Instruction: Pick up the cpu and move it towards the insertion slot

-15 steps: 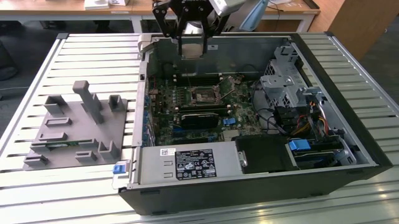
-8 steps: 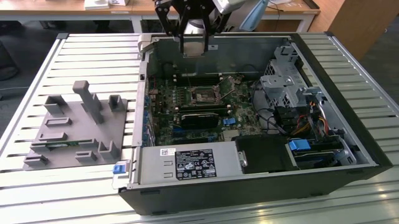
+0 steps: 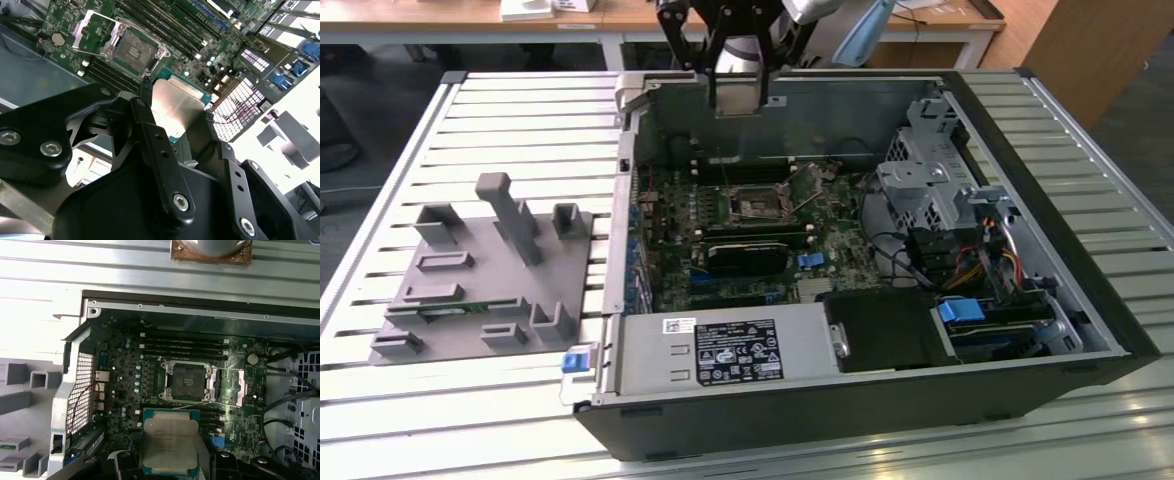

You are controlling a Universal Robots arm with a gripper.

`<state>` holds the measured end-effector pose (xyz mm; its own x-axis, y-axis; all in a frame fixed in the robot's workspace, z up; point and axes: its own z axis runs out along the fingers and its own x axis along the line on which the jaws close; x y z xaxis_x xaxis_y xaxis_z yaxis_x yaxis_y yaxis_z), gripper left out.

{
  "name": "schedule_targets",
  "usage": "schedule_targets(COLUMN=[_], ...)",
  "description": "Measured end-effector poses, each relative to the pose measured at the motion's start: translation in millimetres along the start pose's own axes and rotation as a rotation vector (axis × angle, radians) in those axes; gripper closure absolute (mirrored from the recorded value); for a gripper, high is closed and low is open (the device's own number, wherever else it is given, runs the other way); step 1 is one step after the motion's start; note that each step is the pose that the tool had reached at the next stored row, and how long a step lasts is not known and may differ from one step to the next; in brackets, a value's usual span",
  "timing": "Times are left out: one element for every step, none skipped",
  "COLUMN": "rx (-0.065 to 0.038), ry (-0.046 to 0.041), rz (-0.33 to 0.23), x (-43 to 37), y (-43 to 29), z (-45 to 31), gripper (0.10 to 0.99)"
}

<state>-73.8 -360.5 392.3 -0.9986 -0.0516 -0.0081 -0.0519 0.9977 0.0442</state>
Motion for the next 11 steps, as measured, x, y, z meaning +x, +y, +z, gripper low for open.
schedule_targets(rx=[0.000,0.000,0.000,0.000,0.000,0.000,0.000,0.000,0.000,0.000,0.000], ry=[0.0000,0.0001,0.0000,0.0000,0.0000,0.0000,0.0000,0.0001,0.0001,0.0001,0.0001], rz=[0.000,0.000,0.000,0.000,-0.001,-0.001,-0.001,-0.001,-0.001,-0.001,-0.001], x=[-0.7,-1.5,-2.1,-2.9,-3.7,-4.5,-5.3,-6.3,-7.4,-8.3,-9.2], y=[1.3,2.5,3.9,5.2,6.4,7.6,8.7,9.9,10.9,11.9,12.9], z=[0.0,0.1,0.2,0.3,0.4,0.4,0.5,0.5,0.6,0.7,0.7], gripper=[0.561,0.561,0.561,0.561,0.561,0.561,0.561,0.561,0.561,0.561,0.561])
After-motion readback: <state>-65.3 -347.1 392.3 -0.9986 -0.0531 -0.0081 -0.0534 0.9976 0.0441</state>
